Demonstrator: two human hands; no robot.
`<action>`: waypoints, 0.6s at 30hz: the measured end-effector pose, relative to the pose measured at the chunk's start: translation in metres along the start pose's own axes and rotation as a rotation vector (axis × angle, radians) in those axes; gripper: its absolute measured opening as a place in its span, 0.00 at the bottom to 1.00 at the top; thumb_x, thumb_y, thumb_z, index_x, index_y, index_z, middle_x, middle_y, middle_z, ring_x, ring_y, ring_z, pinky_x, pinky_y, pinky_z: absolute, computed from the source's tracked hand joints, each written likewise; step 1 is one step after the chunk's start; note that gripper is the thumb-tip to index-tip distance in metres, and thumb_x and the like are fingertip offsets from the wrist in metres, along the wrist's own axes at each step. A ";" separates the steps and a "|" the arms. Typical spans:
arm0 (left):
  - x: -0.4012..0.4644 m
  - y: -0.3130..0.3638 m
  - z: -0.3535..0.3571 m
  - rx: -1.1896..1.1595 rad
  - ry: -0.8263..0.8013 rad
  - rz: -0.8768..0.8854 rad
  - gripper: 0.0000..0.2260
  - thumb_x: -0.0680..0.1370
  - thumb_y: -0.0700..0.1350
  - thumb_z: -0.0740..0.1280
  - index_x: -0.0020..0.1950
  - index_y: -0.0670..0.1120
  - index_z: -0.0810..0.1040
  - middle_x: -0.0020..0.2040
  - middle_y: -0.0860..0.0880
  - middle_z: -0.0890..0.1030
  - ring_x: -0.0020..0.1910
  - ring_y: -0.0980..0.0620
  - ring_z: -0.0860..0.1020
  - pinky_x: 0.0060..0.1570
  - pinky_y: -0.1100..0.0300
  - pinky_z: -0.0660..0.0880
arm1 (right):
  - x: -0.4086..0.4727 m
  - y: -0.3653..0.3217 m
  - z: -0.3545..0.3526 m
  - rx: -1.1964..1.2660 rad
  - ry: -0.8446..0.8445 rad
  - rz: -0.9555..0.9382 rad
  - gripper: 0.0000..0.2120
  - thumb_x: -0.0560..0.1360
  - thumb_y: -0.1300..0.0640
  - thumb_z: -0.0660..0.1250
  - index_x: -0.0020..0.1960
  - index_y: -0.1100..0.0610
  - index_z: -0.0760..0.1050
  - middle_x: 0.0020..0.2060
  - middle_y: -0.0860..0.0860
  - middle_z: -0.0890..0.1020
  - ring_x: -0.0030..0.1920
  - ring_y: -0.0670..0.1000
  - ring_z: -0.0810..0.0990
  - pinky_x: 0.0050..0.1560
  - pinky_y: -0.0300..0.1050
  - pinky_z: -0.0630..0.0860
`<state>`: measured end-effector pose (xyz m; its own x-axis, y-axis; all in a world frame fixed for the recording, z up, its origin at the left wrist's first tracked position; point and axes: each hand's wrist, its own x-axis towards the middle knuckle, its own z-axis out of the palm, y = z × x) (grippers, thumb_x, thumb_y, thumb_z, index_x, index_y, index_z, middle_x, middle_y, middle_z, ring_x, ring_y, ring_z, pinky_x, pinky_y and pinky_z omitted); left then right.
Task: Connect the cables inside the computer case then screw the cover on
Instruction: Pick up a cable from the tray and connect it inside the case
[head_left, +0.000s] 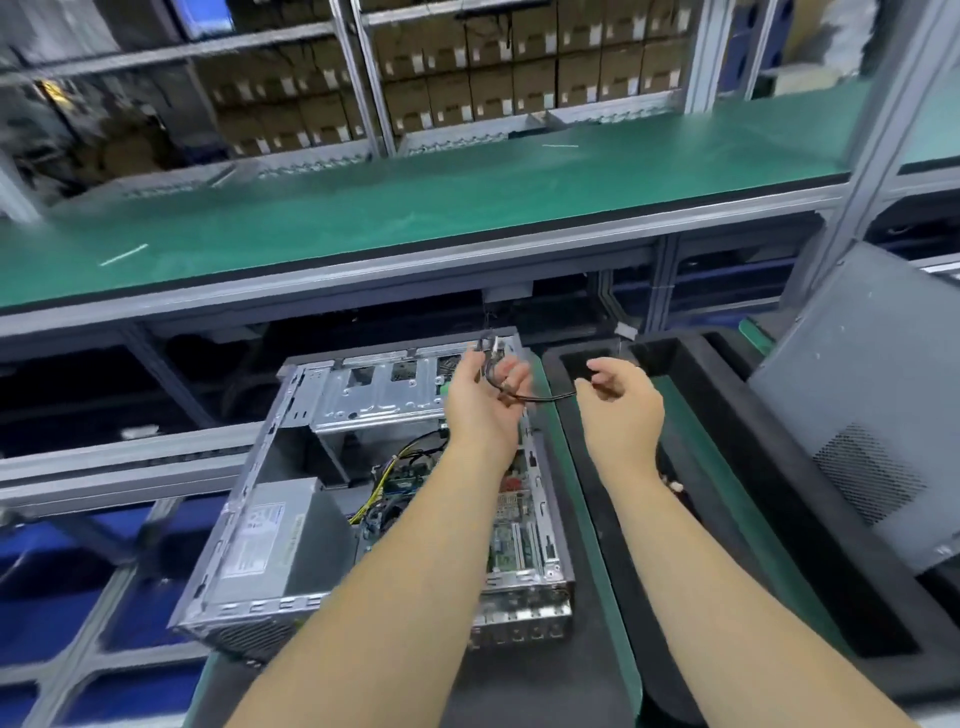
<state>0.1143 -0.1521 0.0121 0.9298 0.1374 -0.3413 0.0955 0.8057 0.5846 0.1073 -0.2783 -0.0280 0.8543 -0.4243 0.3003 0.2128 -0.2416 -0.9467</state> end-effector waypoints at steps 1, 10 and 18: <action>-0.001 0.012 -0.012 0.039 0.021 0.011 0.12 0.82 0.49 0.62 0.48 0.42 0.76 0.35 0.44 0.80 0.37 0.46 0.77 0.44 0.55 0.74 | -0.005 -0.002 0.009 0.034 0.021 0.059 0.11 0.74 0.67 0.71 0.49 0.53 0.79 0.46 0.52 0.80 0.41 0.40 0.77 0.44 0.27 0.71; -0.007 0.097 -0.118 0.108 0.215 0.131 0.23 0.83 0.60 0.53 0.59 0.44 0.77 0.25 0.45 0.76 0.28 0.43 0.78 0.40 0.53 0.74 | -0.045 -0.034 0.096 0.640 -0.139 0.601 0.36 0.76 0.76 0.61 0.80 0.56 0.58 0.53 0.59 0.76 0.34 0.51 0.71 0.35 0.46 0.71; -0.006 0.116 -0.156 0.284 0.226 0.158 0.14 0.79 0.31 0.54 0.60 0.40 0.73 0.40 0.42 0.81 0.30 0.47 0.76 0.30 0.58 0.75 | -0.087 -0.021 0.131 0.234 -0.265 0.537 0.10 0.83 0.59 0.62 0.48 0.60 0.81 0.29 0.50 0.74 0.25 0.47 0.67 0.24 0.41 0.65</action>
<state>0.0645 0.0307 -0.0327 0.8423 0.3961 -0.3655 0.0810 0.5773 0.8125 0.0904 -0.1214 -0.0497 0.9525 -0.1958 -0.2334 -0.2052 0.1537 -0.9666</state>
